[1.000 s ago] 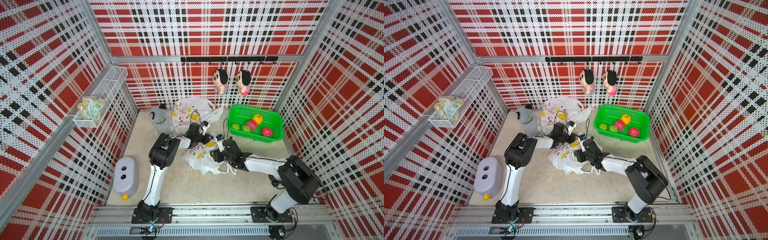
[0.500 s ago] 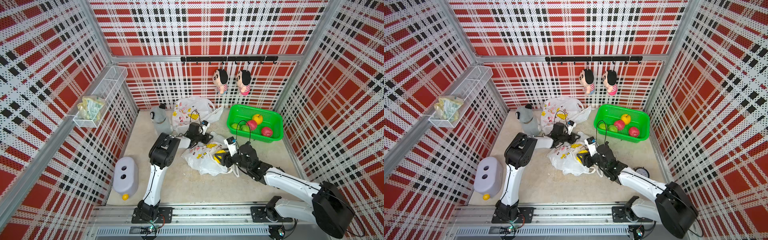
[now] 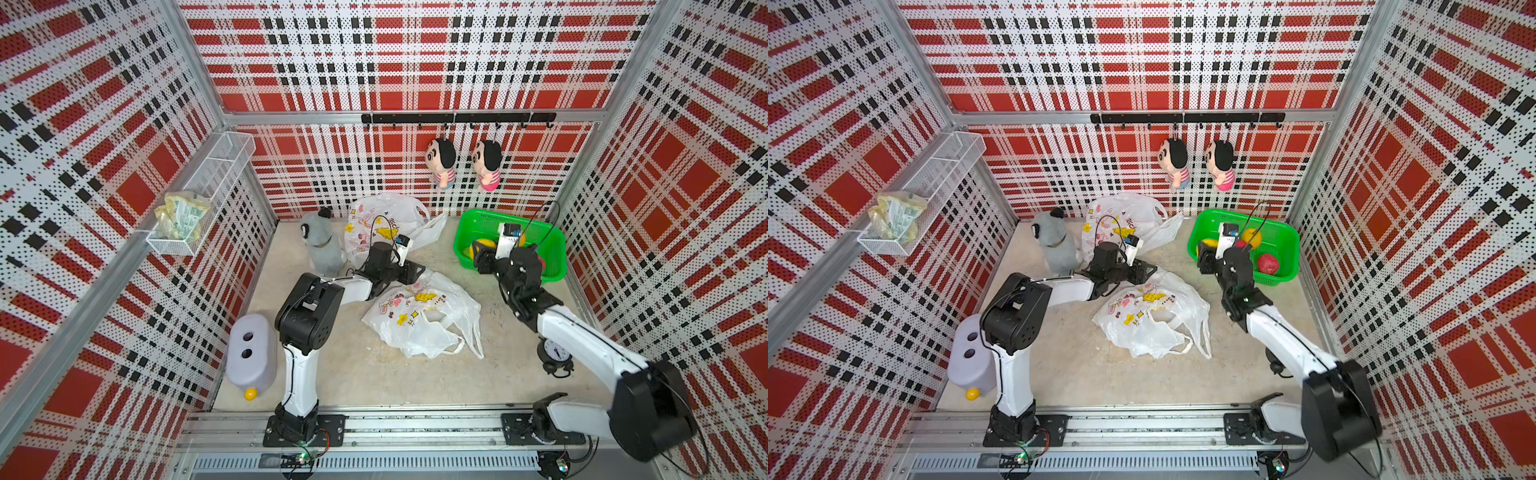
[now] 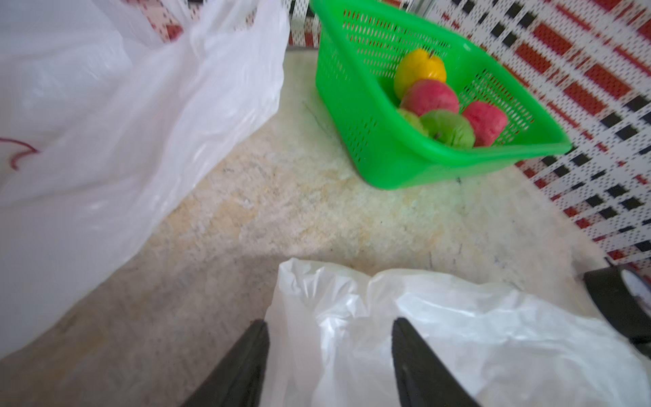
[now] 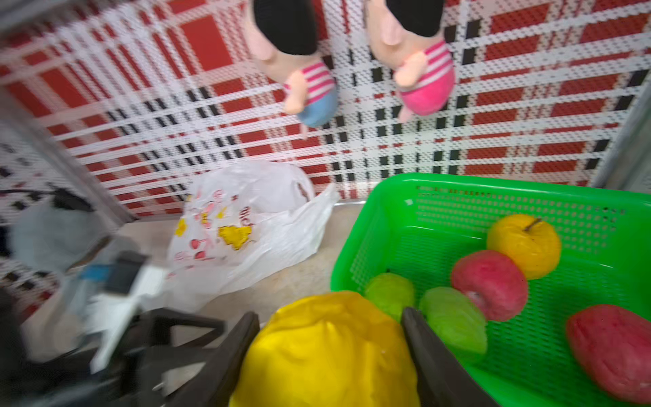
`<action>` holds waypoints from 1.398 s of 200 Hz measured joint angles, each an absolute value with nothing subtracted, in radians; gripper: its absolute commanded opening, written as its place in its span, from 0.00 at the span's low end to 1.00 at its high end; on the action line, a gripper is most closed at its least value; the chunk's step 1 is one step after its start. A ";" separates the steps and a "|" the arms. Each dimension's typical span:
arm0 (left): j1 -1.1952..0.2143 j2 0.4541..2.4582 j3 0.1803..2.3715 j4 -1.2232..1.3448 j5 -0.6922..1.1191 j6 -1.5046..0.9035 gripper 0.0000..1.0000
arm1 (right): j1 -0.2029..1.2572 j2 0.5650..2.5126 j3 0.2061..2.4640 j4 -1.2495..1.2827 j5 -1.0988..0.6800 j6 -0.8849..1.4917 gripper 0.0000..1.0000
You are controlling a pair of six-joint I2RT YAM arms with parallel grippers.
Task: Untie the knot of a plastic bag & take out the apple
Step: Place the apple in the basket, then reset both arms
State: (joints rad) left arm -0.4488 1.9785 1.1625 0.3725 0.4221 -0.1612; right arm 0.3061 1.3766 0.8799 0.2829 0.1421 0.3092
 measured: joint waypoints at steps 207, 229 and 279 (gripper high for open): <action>-0.203 0.870 0.145 0.705 -0.563 -0.318 0.98 | 0.174 1.038 0.396 0.283 0.200 0.202 1.00; -0.206 0.927 0.156 0.718 -0.593 -0.261 0.98 | 0.174 1.072 0.374 0.299 0.216 0.187 1.00; 0.010 1.289 0.007 1.273 -0.381 -0.181 0.98 | 0.174 1.353 0.191 0.914 0.266 0.039 1.00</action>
